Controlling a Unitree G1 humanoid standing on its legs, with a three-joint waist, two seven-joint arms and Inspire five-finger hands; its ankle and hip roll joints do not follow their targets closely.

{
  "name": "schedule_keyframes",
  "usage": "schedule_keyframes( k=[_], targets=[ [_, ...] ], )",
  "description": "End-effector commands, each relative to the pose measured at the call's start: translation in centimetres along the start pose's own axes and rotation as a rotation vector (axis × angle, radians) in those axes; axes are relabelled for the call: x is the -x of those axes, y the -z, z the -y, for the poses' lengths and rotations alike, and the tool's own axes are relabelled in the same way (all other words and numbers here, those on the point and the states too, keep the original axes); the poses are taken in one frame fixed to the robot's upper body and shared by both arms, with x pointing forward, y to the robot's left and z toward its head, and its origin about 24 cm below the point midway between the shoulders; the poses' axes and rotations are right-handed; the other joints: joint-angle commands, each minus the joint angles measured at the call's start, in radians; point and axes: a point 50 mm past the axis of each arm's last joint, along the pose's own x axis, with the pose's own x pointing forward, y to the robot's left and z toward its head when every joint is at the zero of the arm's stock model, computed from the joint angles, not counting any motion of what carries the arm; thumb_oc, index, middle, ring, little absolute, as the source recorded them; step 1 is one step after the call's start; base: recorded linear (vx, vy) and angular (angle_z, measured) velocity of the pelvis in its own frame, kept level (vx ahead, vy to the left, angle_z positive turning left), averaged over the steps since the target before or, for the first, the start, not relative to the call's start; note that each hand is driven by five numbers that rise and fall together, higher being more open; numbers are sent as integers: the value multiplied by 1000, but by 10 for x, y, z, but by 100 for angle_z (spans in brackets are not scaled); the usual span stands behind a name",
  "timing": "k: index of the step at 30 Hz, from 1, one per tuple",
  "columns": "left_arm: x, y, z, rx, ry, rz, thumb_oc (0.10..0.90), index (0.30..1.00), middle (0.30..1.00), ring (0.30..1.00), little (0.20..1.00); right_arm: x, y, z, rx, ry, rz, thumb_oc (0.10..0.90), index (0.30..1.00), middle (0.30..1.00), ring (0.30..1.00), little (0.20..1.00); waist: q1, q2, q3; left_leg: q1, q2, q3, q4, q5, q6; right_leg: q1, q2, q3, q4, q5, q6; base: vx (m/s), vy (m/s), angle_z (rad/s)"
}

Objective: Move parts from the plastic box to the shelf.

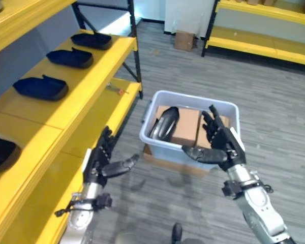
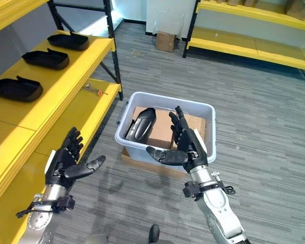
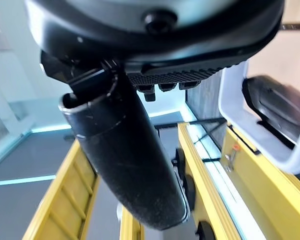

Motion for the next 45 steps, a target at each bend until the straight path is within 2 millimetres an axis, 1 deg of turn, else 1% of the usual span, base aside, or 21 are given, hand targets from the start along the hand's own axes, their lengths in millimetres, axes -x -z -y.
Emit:
schedule_keyframes(
  k=[1, 2, 4, 5, 8, 11, 14, 15, 18, 20, 23, 26, 29, 30, 33, 34, 35, 36, 37, 42, 45],
  targets=[
    [-12, -42, -2, -41, 32, 227, 900, 1000, 1000, 1000, 1000, -10, -45, -5, 23, -76, 263, 900, 1000, 1000, 1000, 1000, 34, 12, -9, -12, 3, 17, -120, 162, 32, 20, 11, -25, 19, -37, 68, 171, 66, -5],
    [-13, -42, -1, -46, 37, 229, 900, 1000, 1000, 1000, 1000, -11, -44, -6, 31, -75, 266, 900, 1000, 1000, 1000, 1000, 46, 21, -2, -37, -15, -13, -199, 196, 15, 31, 22, -15, 21, -44, 73, 179, 71, -24],
    [-14, -42, 0, -53, 38, 233, 900, 1000, 1000, 1000, 1000, -12, -43, -8, 30, -80, 263, 900, 1000, 1000, 1000, 1000, 61, 33, -2, -33, -29, -71, -269, 223, -1, 47, 36, 18, 30, -64, 78, 307, 164, -31],
    [-14, -44, -3, -49, 22, 245, 900, 1000, 1000, 1000, 1000, -11, -40, -9, 14, -92, 251, 900, 1000, 1000, 1000, 1000, 58, 43, -16, -8, -16, -88, -292, 227, 1, 69, 43, 52, 45, -98, 86, 378, 228, -58],
    [-13, -44, -4, -53, 15, 248, 900, 1000, 1000, 1000, 1000, -11, -37, -11, 10, -94, 239, 900, 1000, 1000, 1000, 1000, 69, 40, -33, 31, -5, -85, -295, 232, 3, 94, 35, 82, 50, -114, 87, 237, 155, -149],
    [-14, -46, -9, -54, 13, 247, 900, 1000, 1000, 1000, 1000, -8, -34, -11, -3, -98, 221, 900, 1000, 1000, 1000, 1000, 61, 9, -66, 63, -23, -34, -246, 172, 41, 111, -23, 114, 75, -126, 117, 344, 243, -92],
    [-14, -46, -11, -64, 10, 247, 900, 1000, 1000, 1000, 1000, -9, -34, -12, -6, -103, 222, 900, 1000, 1000, 1000, 1000, 64, 1, -75, 64, -31, -22, -235, 150, 54, 106, -40, 122, 82, -123, 126, 185, 161, -34],
    [-14, -49, -15, -82, -2, 253, 900, 1000, 1000, 1000, 1000, -11, -33, -13, 0, -101, 215, 900, 1000, 1000, 1000, 1000, 65, -9, -85, 68, -44, -1, -213, 119, 76, 98, -67, 134, 89, -112, 142, 203, 207, -21],
    [-12, -51, -20, -103, -17, 251, 900, 1000, 1000, 1000, 1000, -11, -31, -16, -14, -117, 206, 900, 1000, 1000, 1000, 1000, 71, -25, -94, 71, -62, 20, -180, 75, 103, 78, -95, 150, 107, -83, 164, 206, 206, -25],
    [-13, -52, -23, -123, -21, 246, 900, 1000, 1000, 1000, 1000, -11, -28, -18, -17, -130, 186, 900, 1000, 1000, 1000, 1000, 73, -36, -94, 87, -74, 33, -164, 43, 124, 40, -108, 154, 190, -34, 187, 179, 174, -29],
    [-15, -55, -23, -141, -8, 254, 900, 1000, 1000, 1000, 1000, -10, -28, -18, -17, -136, 184, 900, 1000, 1000, 1000, 1000, 64, -35, -80, 101, -83, 28, -162, 32, 137, -4, -101, 162, 288, 15, 193, 67, 97, -8],
    [-20, -58, -20, -178, 11, 261, 900, 1000, 1000, 1000, 1000, -11, -27, -23, -23, -155, 181, 900, 1000, 1000, 1000, 1000, 42, -15, -48, 139, -78, 21, -185, 23, 150, -111, -72, 154, 424, 27, 180, 70, 118, 5],
    [-21, -56, -18, -175, 26, 254, 900, 1000, 1000, 1000, 1000, -11, -28, -23, -27, -159, 180, 900, 1000, 1000, 1000, 1000, 23, 5, -21, 186, -69, 26, -217, 14, 142, -181, -69, 128, 332, 5, 157, 137, 16, -17],
    [-20, -54, -19, -165, 27, 245, 900, 1000, 1000, 1000, 1000, -11, -28, -22, -25, -157, 179, 900, 1000, 1000, 1000, 1000, 15, 8, 5, 208, -57, 25, -220, -2, 130, -209, -103, 114, 217, 49, 165, 176, -130, -26],
    [-18, -50, -17, -152, 18, 234, 900, 1000, 1000, 1000, 1000, -10, -28, -23, -21, -152, 182, 900, 1000, 1000, 1000, 1000, 7, -4, 34, 243, -36, 24, -213, -35, 105, -242, -154, 89, 93, 121, 193, 175, -179, -7],
    [-17, -48, -17, -151, 18, 226, 900, 1000, 1000, 1000, 1000, -9, -29, -23, -21, -153, 184, 900, 1000, 1000, 1000, 1000, 7, -14, 35, 254, -34, 25, -212, -41, 101, -238, -158, 72, 89, 132, 199, 244, -288, 25],
    [-14, -43, -16, -153, 25, 206, 900, 1000, 1000, 1000, 1000, -6, -29, -22, -17, -152, 179, 900, 1000, 1000, 1000, 1000, 9, -34, 27, 264, -32, 26, -210, -51, 87, -199, -156, 27, 65, 130, 195, 296, -411, 38],
    [-13, -41, -14, -135, 28, 197, 900, 1000, 1000, 1000, 1000, -5, -29, -18, -9, -147, 174, 900, 1000, 1000, 1000, 1000, 8, -36, 14, 272, -4, 16, -228, -42, 70, -185, -138, 7, 71, 119, 186, 237, -345, 54],
    [-13, -41, -14, -134, 28, 196, 900, 1000, 1000, 1000, 1000, -5, -29, -18, -9, -147, 173, 900, 1000, 1000, 1000, 1000, 6, -35, 13, 272, -2, 14, -230, -41, 69, -185, -137, 4, 72, 117, 186, 165, -284, 70],
    [-11, -40, -16, -95, 7, 187, 900, 1000, 1000, 1000, 1000, -7, -36, -13, 31, -152, 194, 900, 1000, 1000, 1000, 1000, 2, -9, 14, 241, 74, -13, -260, -1, 29, -203, -100, -57, 119, 59, 157, 75, -244, 46],
    [-12, -43, -15, -87, 3, 200, 900, 1000, 1000, 1000, 1000, -11, -40, -15, 44, -162, 209, 900, 1000, 1000, 1000, 1000, 6, 0, 24, 228, 96, -19, -272, 15, 19, -219, -89, -71, 141, 36, 147, 23, -144, 10]
  ],
)
